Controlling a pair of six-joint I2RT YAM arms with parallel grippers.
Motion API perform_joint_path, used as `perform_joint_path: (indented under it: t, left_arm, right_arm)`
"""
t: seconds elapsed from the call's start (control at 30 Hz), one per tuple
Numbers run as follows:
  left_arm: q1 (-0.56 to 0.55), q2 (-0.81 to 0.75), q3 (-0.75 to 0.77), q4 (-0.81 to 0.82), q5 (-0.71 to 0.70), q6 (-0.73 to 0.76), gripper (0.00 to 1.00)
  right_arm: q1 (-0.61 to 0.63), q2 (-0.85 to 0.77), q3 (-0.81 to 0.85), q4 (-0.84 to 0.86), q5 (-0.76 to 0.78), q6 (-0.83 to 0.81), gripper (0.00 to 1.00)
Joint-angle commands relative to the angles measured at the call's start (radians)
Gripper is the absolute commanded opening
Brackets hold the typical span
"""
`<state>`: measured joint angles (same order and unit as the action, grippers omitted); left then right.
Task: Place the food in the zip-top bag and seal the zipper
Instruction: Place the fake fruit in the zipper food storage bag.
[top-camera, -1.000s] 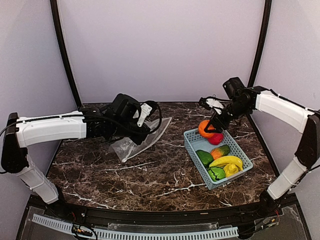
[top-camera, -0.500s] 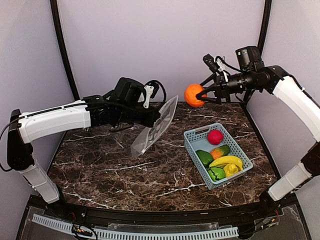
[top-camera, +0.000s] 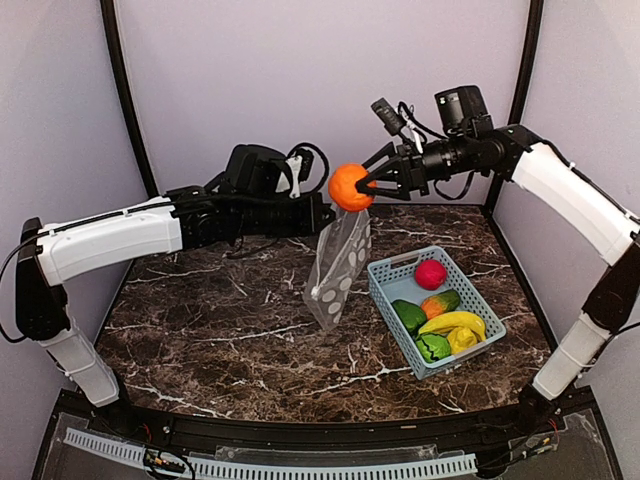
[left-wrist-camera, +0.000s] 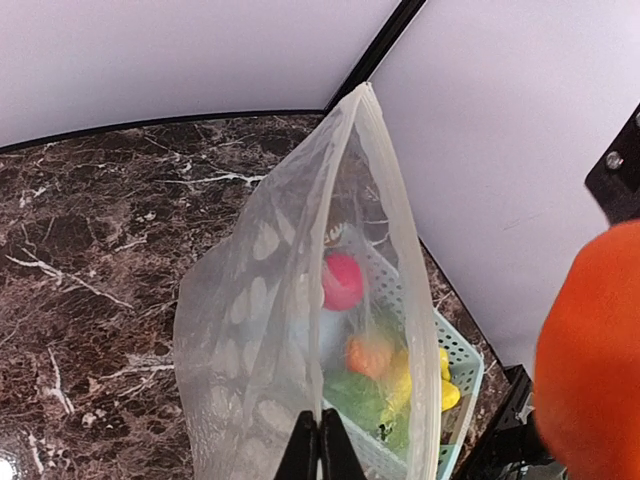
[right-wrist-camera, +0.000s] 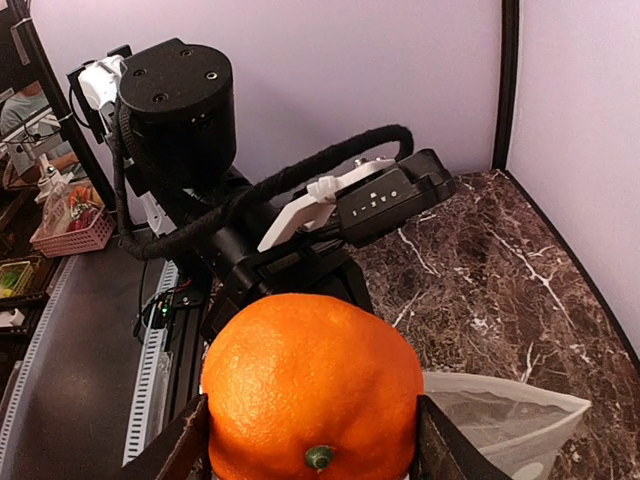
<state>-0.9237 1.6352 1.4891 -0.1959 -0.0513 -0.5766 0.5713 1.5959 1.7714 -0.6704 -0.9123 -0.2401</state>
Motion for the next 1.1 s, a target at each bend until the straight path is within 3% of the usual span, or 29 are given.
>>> perform_joint_path:
  t: [0.0, 0.5, 1.07]
  left_arm:
    - [-0.004, -0.056, -0.046, 0.106, 0.046, -0.089, 0.01]
    - [-0.004, -0.155, -0.191, 0.254, 0.035, -0.175, 0.01]
    - [-0.002, -0.179, -0.254, 0.277, 0.021, -0.164, 0.01]
  right_arm:
    - [0.033, 0.041, 0.005, 0.059, -0.043, 0.058, 0.5]
    - [0.039, 0.091, -0.061, 0.07, -0.006, 0.059, 0.49]
    - [0.046, 0.064, -0.152, 0.039, 0.249, -0.023, 0.51]
